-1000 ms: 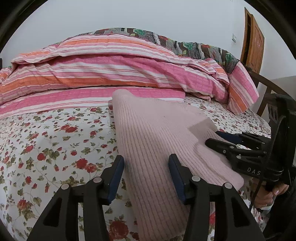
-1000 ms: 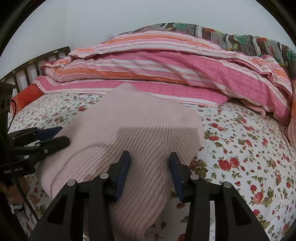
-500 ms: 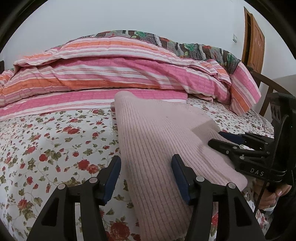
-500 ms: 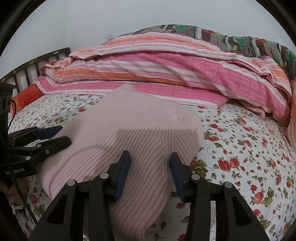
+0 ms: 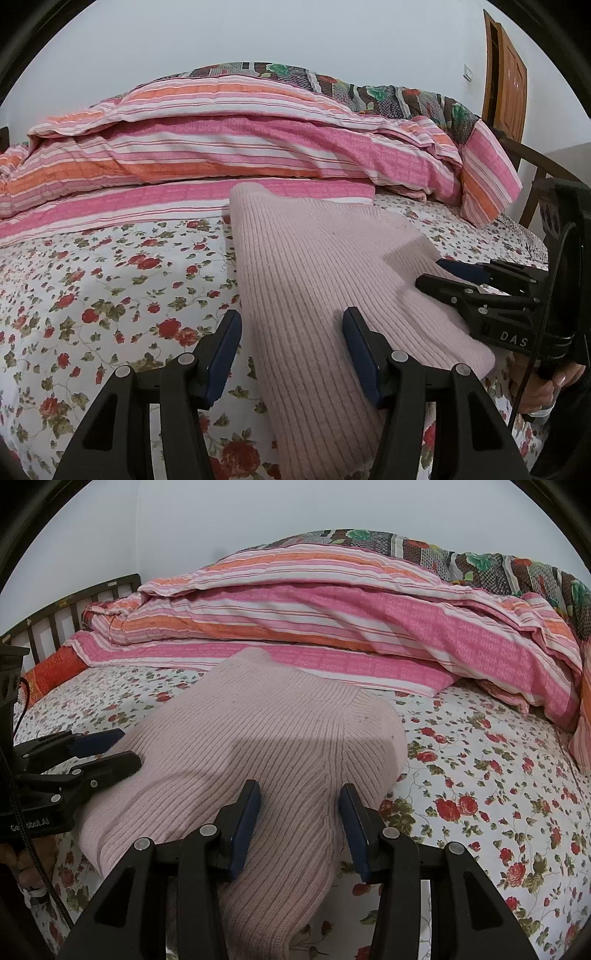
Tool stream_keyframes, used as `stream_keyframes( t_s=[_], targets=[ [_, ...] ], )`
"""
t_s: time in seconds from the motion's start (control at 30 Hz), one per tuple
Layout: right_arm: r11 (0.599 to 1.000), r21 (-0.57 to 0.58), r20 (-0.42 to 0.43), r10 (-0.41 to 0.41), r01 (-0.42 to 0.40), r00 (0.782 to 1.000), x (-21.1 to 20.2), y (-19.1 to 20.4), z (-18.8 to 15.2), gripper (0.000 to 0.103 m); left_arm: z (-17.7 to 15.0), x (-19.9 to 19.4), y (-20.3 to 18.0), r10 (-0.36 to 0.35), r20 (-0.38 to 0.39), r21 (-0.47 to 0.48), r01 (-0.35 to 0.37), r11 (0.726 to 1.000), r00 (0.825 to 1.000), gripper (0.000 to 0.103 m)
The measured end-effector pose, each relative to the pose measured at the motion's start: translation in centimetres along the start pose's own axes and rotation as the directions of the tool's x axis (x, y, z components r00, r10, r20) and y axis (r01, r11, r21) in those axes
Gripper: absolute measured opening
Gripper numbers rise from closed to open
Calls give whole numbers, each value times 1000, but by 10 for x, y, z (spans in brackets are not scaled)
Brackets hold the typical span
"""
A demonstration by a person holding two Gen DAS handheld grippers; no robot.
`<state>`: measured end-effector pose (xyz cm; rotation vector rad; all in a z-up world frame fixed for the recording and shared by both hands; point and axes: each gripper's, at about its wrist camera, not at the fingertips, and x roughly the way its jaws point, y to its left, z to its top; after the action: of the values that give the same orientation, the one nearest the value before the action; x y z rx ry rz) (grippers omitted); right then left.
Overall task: Fold small clothes
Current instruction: 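Press the folded sweater flat with both tools and open them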
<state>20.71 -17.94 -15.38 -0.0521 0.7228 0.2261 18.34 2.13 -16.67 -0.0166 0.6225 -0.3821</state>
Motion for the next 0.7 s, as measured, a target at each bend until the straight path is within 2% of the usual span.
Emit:
stream_keyframes(
  t_s=[0.33,0.53,0.7],
  targets=[
    [999,32,-36,34,-33,999,-2,-5,1,44,-3,-6,-3,-1,-2,21,1,1000,1000,55],
    [1000,26,-76,-15,17,997,-9,3,3,44,-4,-9,-4,-1,-22,28,1,1000,1000,59],
    [997,76,-83,-8,15,996,-24,1,-6,44,-8,-12,-3,-20,-43,12,20,1000,999,59]
  ],
)
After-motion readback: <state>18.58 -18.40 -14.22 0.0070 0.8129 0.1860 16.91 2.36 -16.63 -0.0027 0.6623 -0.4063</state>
